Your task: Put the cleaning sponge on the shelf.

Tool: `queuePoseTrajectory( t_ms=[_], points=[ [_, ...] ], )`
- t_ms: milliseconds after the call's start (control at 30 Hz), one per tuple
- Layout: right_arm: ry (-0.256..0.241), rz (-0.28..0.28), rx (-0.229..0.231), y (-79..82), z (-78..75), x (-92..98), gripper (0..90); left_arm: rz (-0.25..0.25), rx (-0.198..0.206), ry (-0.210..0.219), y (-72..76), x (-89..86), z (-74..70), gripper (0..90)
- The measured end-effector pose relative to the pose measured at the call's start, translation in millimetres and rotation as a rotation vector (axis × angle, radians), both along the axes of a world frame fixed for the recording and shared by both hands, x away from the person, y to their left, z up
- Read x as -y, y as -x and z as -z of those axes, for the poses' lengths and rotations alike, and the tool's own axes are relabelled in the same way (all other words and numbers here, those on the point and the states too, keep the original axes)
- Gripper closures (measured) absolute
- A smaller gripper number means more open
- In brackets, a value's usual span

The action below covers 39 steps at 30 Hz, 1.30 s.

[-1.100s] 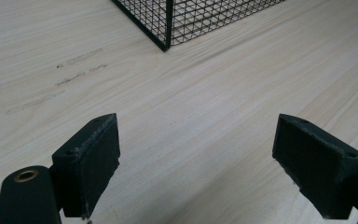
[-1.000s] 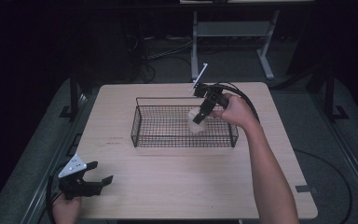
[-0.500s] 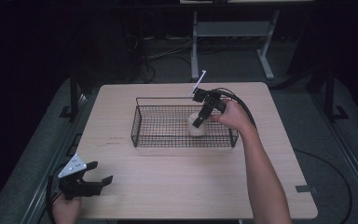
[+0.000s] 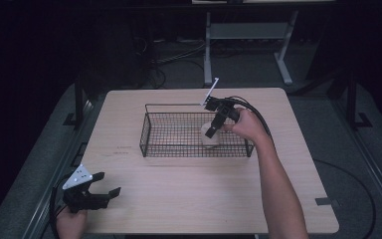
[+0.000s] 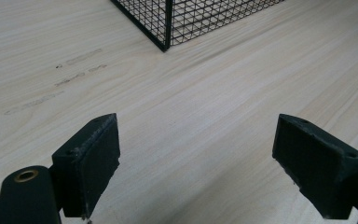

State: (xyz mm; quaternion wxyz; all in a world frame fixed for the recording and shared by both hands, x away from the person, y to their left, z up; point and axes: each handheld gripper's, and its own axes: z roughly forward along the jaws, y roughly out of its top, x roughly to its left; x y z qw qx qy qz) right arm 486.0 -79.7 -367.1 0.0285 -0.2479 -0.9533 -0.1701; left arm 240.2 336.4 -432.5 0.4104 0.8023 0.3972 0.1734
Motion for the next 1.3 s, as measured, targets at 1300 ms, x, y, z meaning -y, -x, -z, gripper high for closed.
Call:
queuePoseTrajectory(
  t_ms=[1300],
  points=[
    [-0.016,0.024,-0.01,2.4,14.6,9.9,24.0,-0.002,0.0,-0.002,0.0,-0.1,-0.4,13.7]
  ],
)
